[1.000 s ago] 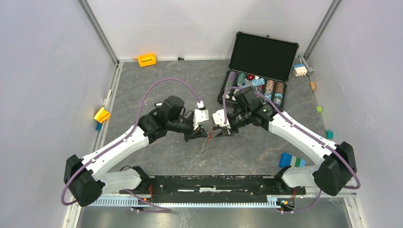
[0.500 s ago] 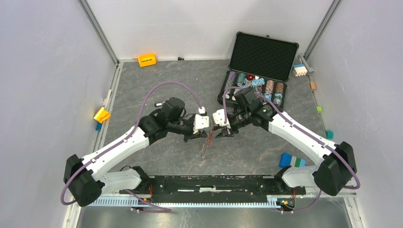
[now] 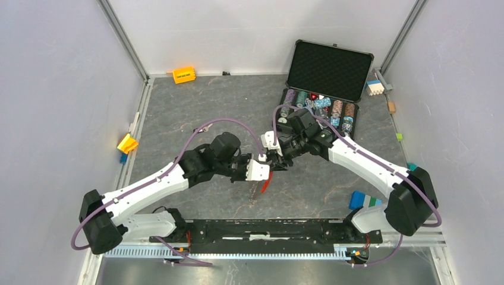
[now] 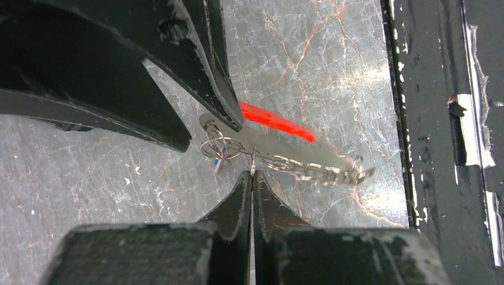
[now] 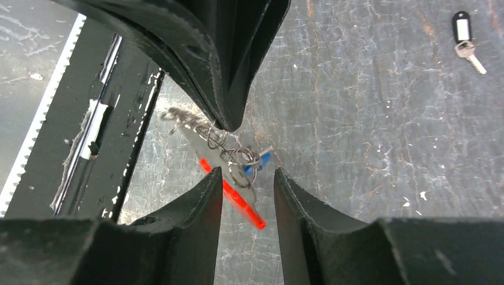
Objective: Put the keys on the keyring
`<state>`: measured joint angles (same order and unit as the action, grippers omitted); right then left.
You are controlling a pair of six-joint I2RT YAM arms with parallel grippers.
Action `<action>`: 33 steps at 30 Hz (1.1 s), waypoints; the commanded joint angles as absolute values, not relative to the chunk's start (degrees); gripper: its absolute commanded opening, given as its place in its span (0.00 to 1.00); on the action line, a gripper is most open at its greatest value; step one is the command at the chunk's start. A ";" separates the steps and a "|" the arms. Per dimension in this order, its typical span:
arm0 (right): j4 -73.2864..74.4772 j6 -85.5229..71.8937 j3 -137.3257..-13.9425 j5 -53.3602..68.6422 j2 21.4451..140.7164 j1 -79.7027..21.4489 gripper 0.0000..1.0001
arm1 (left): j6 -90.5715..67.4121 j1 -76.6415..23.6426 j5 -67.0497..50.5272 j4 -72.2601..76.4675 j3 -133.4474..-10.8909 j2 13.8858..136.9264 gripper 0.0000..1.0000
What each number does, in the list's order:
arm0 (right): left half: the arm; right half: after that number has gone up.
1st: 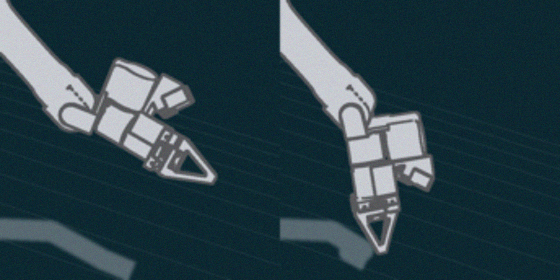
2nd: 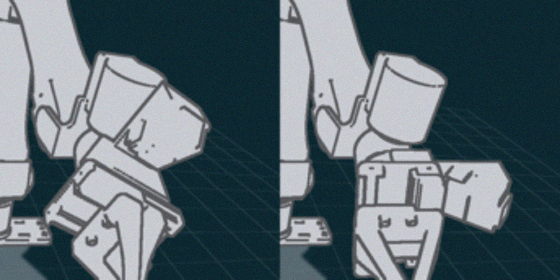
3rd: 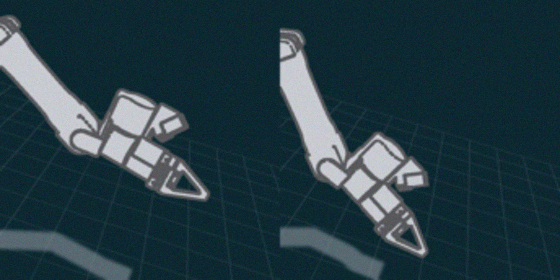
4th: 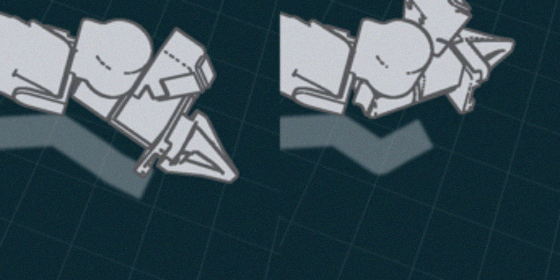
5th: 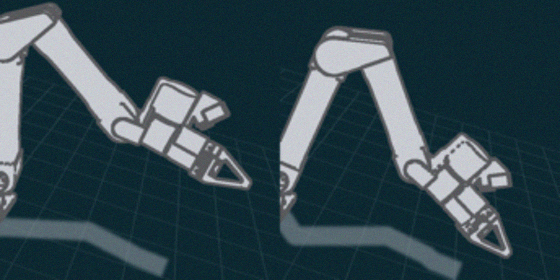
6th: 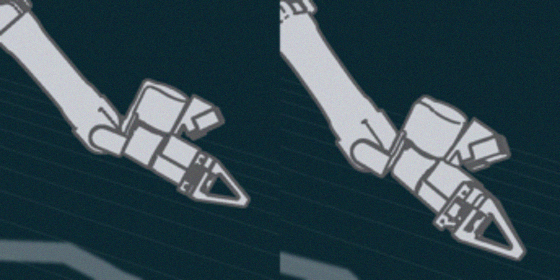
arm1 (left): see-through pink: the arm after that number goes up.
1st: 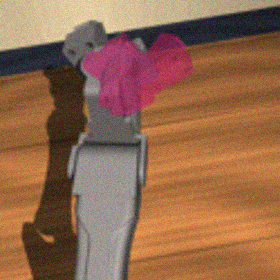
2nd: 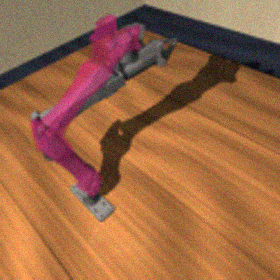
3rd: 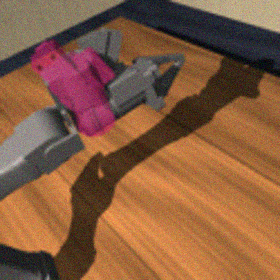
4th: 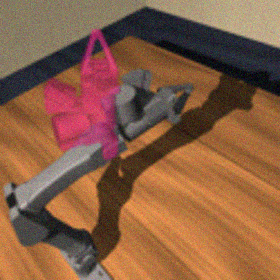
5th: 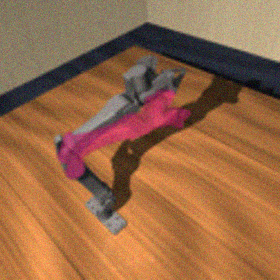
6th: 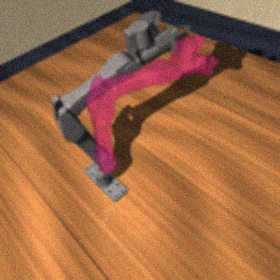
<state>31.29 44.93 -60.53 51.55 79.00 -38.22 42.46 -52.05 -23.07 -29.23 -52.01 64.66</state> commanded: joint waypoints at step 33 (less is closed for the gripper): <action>40.85 56.04 -65.66 61.09 88.60 -38.05 0.00 | 55.97 -53.55 -30.28 -21.81 -48.21 62.41 0.02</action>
<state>38.59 51.35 -63.42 57.91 88.68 -38.17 57.84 -53.17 -26.11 -29.50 -48.34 63.83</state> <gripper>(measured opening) 0.021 0.034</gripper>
